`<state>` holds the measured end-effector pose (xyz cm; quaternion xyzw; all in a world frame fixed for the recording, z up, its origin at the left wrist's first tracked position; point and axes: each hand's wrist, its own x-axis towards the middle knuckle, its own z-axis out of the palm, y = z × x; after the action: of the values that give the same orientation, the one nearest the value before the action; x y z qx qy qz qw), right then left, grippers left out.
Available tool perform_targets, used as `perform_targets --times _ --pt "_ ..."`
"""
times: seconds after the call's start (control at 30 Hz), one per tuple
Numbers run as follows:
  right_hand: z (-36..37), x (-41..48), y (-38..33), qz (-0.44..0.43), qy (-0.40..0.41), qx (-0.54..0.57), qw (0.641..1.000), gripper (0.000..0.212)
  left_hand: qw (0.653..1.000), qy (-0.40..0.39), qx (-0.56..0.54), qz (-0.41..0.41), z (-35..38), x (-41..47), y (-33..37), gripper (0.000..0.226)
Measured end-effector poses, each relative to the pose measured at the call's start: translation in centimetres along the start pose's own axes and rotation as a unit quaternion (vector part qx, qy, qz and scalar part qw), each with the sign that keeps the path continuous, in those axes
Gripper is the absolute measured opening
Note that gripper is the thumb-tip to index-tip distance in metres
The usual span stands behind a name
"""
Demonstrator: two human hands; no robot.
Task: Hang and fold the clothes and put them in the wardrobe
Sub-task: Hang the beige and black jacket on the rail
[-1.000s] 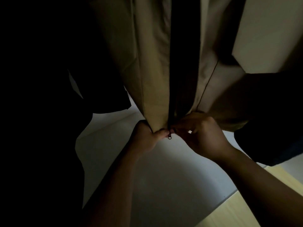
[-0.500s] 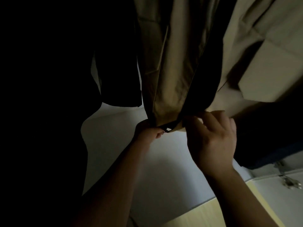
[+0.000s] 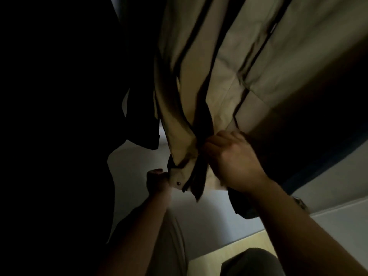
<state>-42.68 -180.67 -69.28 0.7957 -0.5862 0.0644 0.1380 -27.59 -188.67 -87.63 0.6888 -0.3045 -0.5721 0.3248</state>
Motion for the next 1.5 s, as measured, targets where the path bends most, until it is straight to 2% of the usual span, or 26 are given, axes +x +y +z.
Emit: perform_targets --times 0.07,0.13,0.17,0.23,0.3,0.37,0.43,0.47,0.53,0.6,0.67,0.7,0.77,0.83,0.93,1.03,1.1,1.13,1.17,1.27,1.37,1.43,1.5 --pt "1.0 -0.2 -0.5 -0.007 -0.021 0.003 1.000 0.023 0.995 0.060 0.018 0.072 -1.5 -0.8 0.2 0.033" --pt "1.7 -0.2 -0.9 -0.002 -0.034 0.007 0.999 0.021 0.968 0.091 0.078 0.220 -2.8 -2.4 1.0 0.026" --pt "2.0 -0.2 -1.1 0.007 -0.033 0.015 0.999 0.018 0.947 0.080 0.097 0.296 -3.0 -3.1 1.3 0.021" --pt "2.3 -0.2 -1.8 0.030 -0.044 0.026 0.998 0.017 0.904 0.008 0.126 0.409 -3.0 -4.7 1.3 0.015" --pt "2.4 -0.4 -2.5 0.050 -0.054 0.040 0.996 0.023 0.866 -0.079 0.170 0.464 -2.4 -5.8 0.9 0.021" --pt "2.4 -0.4 -3.1 0.069 -0.048 0.055 0.995 0.027 0.859 -0.112 0.200 0.458 -1.5 -6.2 0.6 0.032" --pt "2.4 -0.3 -3.7 0.080 -0.048 0.061 0.994 0.028 0.878 -0.097 0.184 0.432 -0.7 -6.2 0.8 0.034" --pt "2.3 -0.3 -4.0 0.087 -0.054 0.058 0.993 0.028 0.884 -0.089 0.176 0.424 -0.5 -6.2 0.9 0.029" --pt "1.9 -0.1 -4.6 0.089 -0.064 0.029 0.994 0.027 0.875 -0.081 0.187 0.438 -0.7 -6.2 1.5 0.017" --pt "1.1 0.0 -5.1 0.095 -0.057 -0.017 0.994 0.017 0.870 -0.076 0.201 0.444 -0.9 -6.1 1.9 0.006" --pt "-0.2 0.0 -5.3 0.098 -0.007 -0.037 0.994 0.015 0.867 -0.058 0.212 0.447 -1.1 -6.1 2.2 0.027" --pt "-0.9 0.3 -4.8 0.103 0.046 -0.032 0.993 0.016 0.868 -0.058 0.217 0.444 -1.2 -6.0 2.6 0.034" --pt "-2.8 1.4 -3.2 0.120 0.166 -0.024 0.979 0.009 0.867 -0.070 0.248 0.426 -1.2 -5.5 3.7 0.031" --pt "-5.4 3.1 -1.6 0.125 0.225 -0.043 0.965 0.023 0.855 -0.076 0.294 0.420 -1.1 -4.7 5.2 0.024" --pt "-7.2 4.4 -1.0 0.126 0.186 -0.063 0.972 0.027 0.839 -0.093 0.299 0.444 -0.8 -5.9 8.0 0.026" --pt "-6.6 4.3 -1.8 0.155 0.128 -0.043 0.979 0.017 0.826 -0.086 0.220 0.513 -0.2 -8.3 11.5 0.026" --pt "-6.3 4.2 -1.9 0.154 0.127 -0.032 0.979 0.012 0.856 -0.098 0.095 0.498 0.1 -9.3 13.5 0.011" --pt "-6.5 4.2 -1.8 0.152 0.125 -0.025 0.980 0.011 0.874 -0.105 0.053 0.471 0.2 -9.8 14.1 0.010" --pt "-6.8 4.2 -1.7 0.152 0.113 -0.019 0.982 0.013 0.878 -0.109 0.042 0.465 0.4 -9.9 14.4 0.014" --pt "-8.8 4.2 -0.6 0.168 0.099 -0.022 0.980 0.021 0.846 -0.116 0.107 0.509 0.9 -9.8 14.2 0.017" --pt "-13.0 4.9 0.7 0.175 0.229 -0.046 0.957 0.022 0.794 -0.076 0.181 0.575 1.5 -9.3 15.0 0.005" --pt "-15.4 5.5 1.3 0.169 0.284 -0.060 0.942 0.021 0.799 -0.073 0.186 0.567 1.8 -10.1 16.4 0.009" --pt "-16.4 5.7 1.5 0.168 0.291 -0.065 0.940 0.020 0.786 -0.063 0.148 0.598 2.0 -11.7 18.4 0.017"
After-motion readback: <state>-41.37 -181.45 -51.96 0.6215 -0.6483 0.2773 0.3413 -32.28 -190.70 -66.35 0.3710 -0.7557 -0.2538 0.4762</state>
